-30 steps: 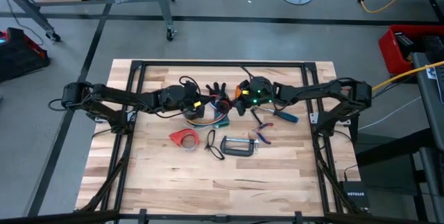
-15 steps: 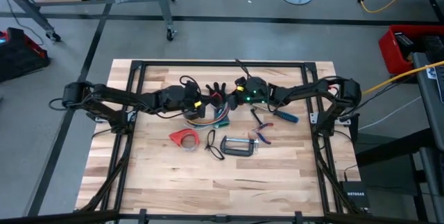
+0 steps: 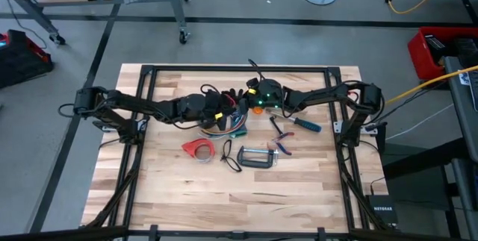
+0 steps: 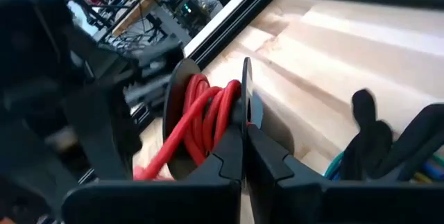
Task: Coil cords
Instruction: Coil the red wire
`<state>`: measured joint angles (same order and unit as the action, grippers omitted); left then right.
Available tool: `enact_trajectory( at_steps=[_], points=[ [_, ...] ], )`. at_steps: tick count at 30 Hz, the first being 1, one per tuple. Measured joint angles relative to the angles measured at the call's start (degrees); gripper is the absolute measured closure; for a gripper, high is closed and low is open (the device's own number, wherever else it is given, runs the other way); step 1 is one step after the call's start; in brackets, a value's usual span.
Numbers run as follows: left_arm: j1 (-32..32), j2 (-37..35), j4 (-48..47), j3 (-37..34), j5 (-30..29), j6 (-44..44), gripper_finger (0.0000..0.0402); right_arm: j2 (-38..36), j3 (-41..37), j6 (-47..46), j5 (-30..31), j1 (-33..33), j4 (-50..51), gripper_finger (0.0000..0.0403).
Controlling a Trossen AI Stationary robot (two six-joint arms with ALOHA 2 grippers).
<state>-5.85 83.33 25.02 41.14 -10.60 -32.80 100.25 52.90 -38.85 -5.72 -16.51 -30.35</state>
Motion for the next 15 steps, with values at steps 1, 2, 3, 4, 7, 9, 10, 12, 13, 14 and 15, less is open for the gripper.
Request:
enact_trajectory(
  at_steps=[1, 2, 3, 4, 7, 9, 10, 12, 13, 14, 15],
  points=[
    [0.3, 0.0, -0.9, 0.0, -0.1, 0.0, 0.0401, 0.0, 0.0, 0.0, 0.1, -0.1, -0.1, 0.0397],
    [0.6, 0.0, -2.3, 0.0, -0.3, 0.0, 0.0401, 0.0, 0.0, 0.0, 0.2, -0.1, -0.2, 0.0397],
    [1.0, 0.0, -4.0, 0.0, -0.7, 0.0, 0.0401, 0.0, 0.0, 0.0, 0.4, -0.2, -0.3, 0.0397],
    [1.3, 0.0, -6.0, 0.0, -0.9, -0.2, 0.0401, 0.0, 0.0, 0.0, 0.5, -0.1, -0.6, 0.0397],
    [2.2, 0.0, -9.8, 0.1, -1.2, -0.3, 0.0401, 0.0, 0.0, 0.0, -0.7, -0.1, -3.0, 0.0397],
    [2.8, 0.0, -11.6, 0.1, -1.4, -0.2, 0.0401, 0.0, 0.0, 0.0, -1.8, -0.1, -3.7, 0.0397],
    [3.1, 0.0, -12.3, 0.1, -1.5, -0.2, 0.0401, 0.0, 0.0, 0.0, -2.5, -0.2, -3.7, 0.0397],
    [3.6, 0.0, -12.7, 0.1, -1.6, -0.2, 0.0401, 0.0, 0.0, 0.0, -4.7, -0.5, -3.9, 0.0397],
    [3.8, 0.0, -12.7, 0.1, -1.6, -0.2, 0.0401, 0.0, 0.0, 0.0, -5.6, -0.6, -4.0, 0.0397],
    [4.0, -0.1, -12.8, 0.1, -1.6, -0.2, 0.0401, 0.0, 0.0, 0.0, -6.8, -0.8, -4.1, 0.0397],
    [4.2, -0.1, -13.1, 0.1, -1.8, -0.2, 0.0401, 0.0, 0.0, 0.0, -8.1, -0.9, -4.1, 0.0397]
  ],
)
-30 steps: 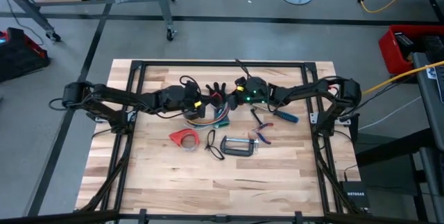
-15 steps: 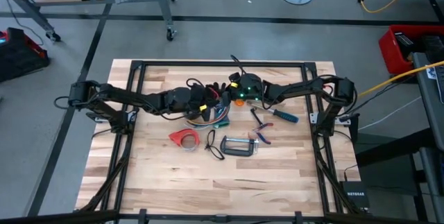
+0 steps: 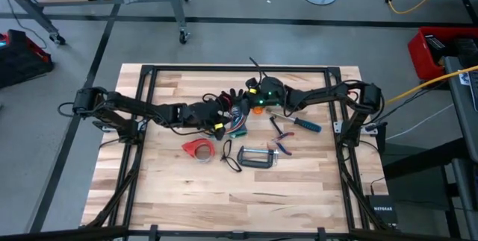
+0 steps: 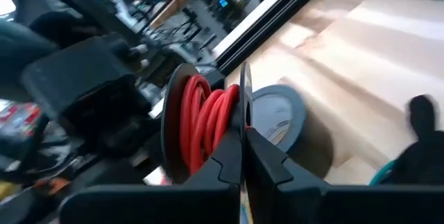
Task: Coil cords
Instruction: Coil the red wire
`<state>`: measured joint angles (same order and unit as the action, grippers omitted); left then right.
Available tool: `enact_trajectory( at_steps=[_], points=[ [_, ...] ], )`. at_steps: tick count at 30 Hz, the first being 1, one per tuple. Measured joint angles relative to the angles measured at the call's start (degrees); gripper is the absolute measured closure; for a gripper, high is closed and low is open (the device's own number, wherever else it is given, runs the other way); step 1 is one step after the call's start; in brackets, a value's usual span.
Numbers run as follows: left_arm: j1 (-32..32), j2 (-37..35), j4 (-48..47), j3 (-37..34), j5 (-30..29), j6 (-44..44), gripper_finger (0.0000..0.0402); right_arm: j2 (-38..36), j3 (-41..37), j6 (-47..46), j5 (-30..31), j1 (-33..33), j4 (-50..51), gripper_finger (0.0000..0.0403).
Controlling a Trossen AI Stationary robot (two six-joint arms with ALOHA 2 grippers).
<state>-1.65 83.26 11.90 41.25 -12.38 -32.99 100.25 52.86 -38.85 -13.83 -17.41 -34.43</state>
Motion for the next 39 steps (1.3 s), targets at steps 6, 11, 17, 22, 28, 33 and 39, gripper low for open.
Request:
enact_trajectory(
  at_steps=[6, 11, 17, 22, 28, 33, 39],
  points=[
    [1.1, 0.0, -3.2, 0.0, -1.1, 0.0, 0.0401, 0.0, 0.0, -0.2, -11.3, -1.8, 0.0, 0.0397],
    [2.2, -0.4, -3.6, 0.0, -1.9, 2.2, 0.0401, 0.0, 0.0, -1.6, -21.5, -4.0, 0.0, 0.0398],
    [2.9, -2.8, -3.9, 0.0, -1.9, 6.5, 0.0401, 0.0, 0.0, -3.0, -32.6, -6.3, 0.0, 0.0398],
    [2.9, -4.1, -3.5, 0.0, -1.8, 6.9, 0.0401, -0.1, 0.0, -2.8, -40.2, -6.4, -0.1, 0.0398],
    [3.2, -4.3, -0.3, -0.1, -1.5, 6.9, 0.0401, -0.2, 0.0, -0.4, -44.9, -6.4, -0.3, 0.0398],
    [4.2, -4.3, 1.8, -0.2, -1.3, 6.9, 0.0401, -0.2, 0.1, 2.9, -48.0, -6.3, -0.3, 0.0398],
    [4.8, -4.3, 3.6, -0.2, -1.2, 6.9, 0.0399, -0.2, 0.1, 4.8, -48.8, -6.3, -0.2, 0.0398]
  ],
)
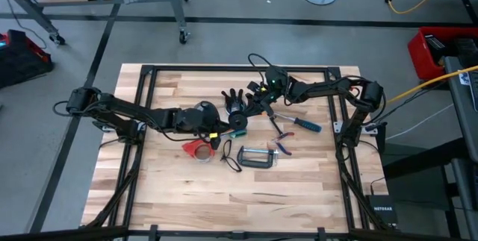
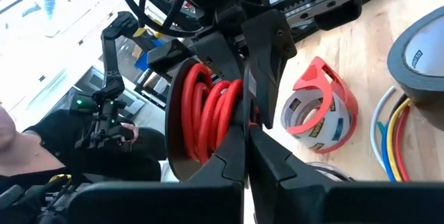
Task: Coil cords
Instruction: Coil the red wire
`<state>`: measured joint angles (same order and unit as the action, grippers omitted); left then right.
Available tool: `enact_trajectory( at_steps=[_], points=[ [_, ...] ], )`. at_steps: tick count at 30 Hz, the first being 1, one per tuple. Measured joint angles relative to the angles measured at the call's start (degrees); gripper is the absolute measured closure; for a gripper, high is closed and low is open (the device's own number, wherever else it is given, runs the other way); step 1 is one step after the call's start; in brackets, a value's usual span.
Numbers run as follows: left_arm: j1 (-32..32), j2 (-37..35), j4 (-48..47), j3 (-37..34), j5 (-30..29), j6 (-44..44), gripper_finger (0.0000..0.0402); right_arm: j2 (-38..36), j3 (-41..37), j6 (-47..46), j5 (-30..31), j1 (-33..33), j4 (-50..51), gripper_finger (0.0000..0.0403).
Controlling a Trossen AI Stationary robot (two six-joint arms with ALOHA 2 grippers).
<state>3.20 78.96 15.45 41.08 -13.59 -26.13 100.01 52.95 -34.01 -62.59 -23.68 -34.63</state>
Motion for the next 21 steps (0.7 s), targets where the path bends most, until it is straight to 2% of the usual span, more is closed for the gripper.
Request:
enact_trajectory(
  at_steps=[12, 21],
  points=[
    [-0.6, 0.0, 1.8, -0.1, 0.1, -2.0, 0.0391, 0.0, 0.0, 1.7, 0.5, 0.0, 0.0, 0.0398],
    [-0.8, 0.0, 3.4, 0.0, -2.5, -1.9, 0.0298, 0.0, 0.0, 1.8, 1.4, 0.1, 0.1, 0.0398]
  ],
)
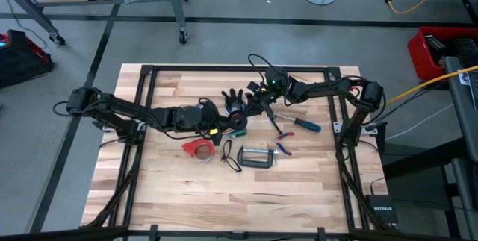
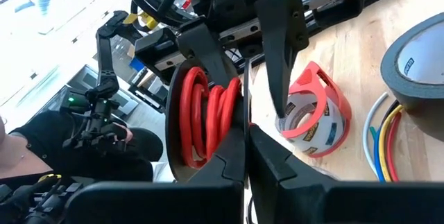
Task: Coil cords
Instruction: Coil the red wire
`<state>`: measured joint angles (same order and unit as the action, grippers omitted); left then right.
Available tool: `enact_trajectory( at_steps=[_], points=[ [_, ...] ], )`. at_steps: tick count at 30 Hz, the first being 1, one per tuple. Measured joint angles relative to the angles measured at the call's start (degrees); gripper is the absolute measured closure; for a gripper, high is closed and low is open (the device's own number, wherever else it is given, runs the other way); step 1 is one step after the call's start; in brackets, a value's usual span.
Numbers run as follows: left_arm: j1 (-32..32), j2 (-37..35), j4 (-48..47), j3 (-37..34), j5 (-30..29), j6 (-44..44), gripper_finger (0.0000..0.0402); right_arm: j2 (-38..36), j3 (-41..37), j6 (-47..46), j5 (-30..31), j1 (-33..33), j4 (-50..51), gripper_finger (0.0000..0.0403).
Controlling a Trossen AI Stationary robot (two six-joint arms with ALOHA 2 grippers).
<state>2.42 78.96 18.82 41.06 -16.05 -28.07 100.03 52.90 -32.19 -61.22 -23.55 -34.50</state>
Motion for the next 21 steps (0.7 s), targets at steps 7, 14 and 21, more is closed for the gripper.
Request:
enact_trajectory(
  at_steps=[7, 14, 21],
  points=[
    [0.0, 0.0, -0.1, 0.0, -2.0, 2.3, 0.029, 0.0, 0.0, 0.0, 0.1, 0.0, -0.1, 0.0398],
    [0.0, 0.0, 0.2, 0.0, -2.0, 5.0, 0.0384, 0.0, 0.0, 0.3, 0.4, -0.1, -0.2, 0.0398],
    [0.0, 0.0, 0.2, 0.0, -2.0, 2.9, 0.0399, 0.0, 0.0, 0.3, 0.4, -0.1, -0.3, 0.0397]
  ],
)
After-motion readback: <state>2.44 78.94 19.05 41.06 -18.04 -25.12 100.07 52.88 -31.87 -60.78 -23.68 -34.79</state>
